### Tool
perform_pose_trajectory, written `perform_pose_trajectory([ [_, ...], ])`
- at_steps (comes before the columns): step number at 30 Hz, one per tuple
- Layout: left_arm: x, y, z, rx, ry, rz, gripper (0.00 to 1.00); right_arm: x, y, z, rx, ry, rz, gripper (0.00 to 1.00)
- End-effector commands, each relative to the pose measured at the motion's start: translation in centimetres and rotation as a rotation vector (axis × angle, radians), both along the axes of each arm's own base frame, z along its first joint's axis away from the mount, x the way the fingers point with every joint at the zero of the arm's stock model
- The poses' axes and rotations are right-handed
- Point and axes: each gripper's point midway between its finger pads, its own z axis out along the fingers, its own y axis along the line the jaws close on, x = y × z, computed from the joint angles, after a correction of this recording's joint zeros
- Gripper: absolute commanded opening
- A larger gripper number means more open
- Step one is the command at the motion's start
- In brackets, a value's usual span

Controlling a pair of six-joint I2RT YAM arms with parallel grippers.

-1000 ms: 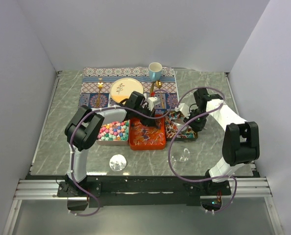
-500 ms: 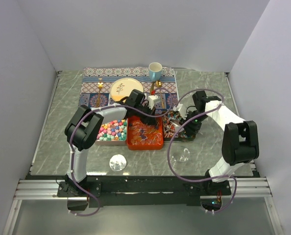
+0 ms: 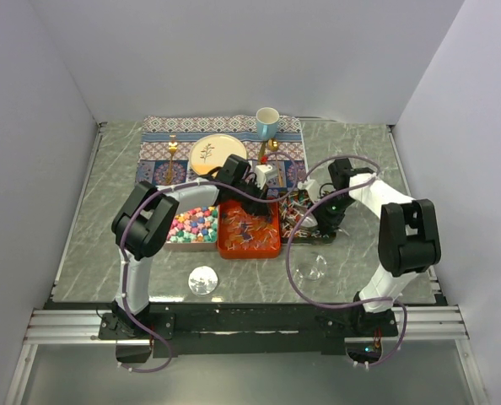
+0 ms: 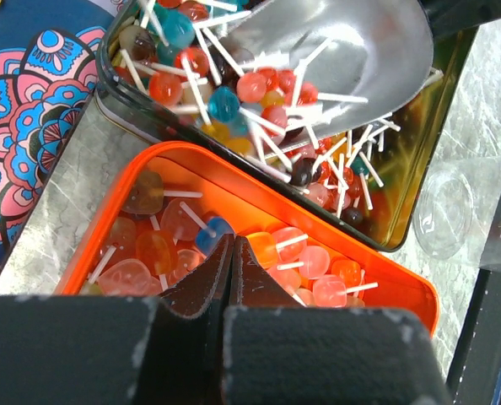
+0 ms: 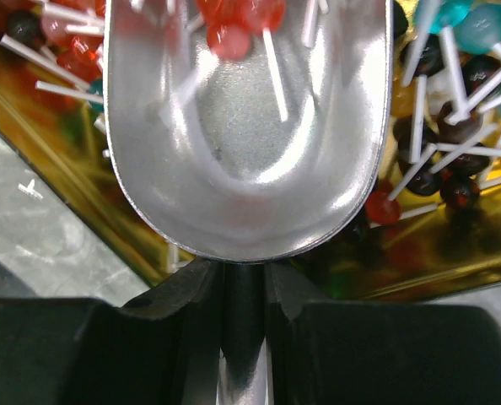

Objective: Pack the candies
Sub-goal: Scoop the fake candies from the storage box.

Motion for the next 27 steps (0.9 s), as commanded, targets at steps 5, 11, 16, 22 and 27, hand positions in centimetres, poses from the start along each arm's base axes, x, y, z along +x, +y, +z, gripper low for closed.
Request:
perform_pose_trajectory([
  [5,1.1,-0.1,1.0,0.012,-0.079,-0.026,0.01,-0.5,0.3,-0.6,0.030,-0.060,-0.050,0.00],
  [11,2.1,0.6,1.4,0.015,-0.080,-0.014,0.01,0.2,0.2,2.1,0.061,-0.180,-0.046,0.00],
  [16,2.8,1.1,1.3,0.025,-0.091,-0.007,0.01,0.5,0.3,3.4,0.087,-0.331,-0.036,0.00],
  [22,3.3,1.5,1.7,0.038,-0.104,-0.003,0.01,1.8,1.3,4.4,0.189,-0.508,-0.115,0.00],
  [27,3.4,1.7,2.3,0.037,-0.111,-0.013,0.01,2.3,1.8,6.4,0.271,-0.624,-0.188,0.00],
])
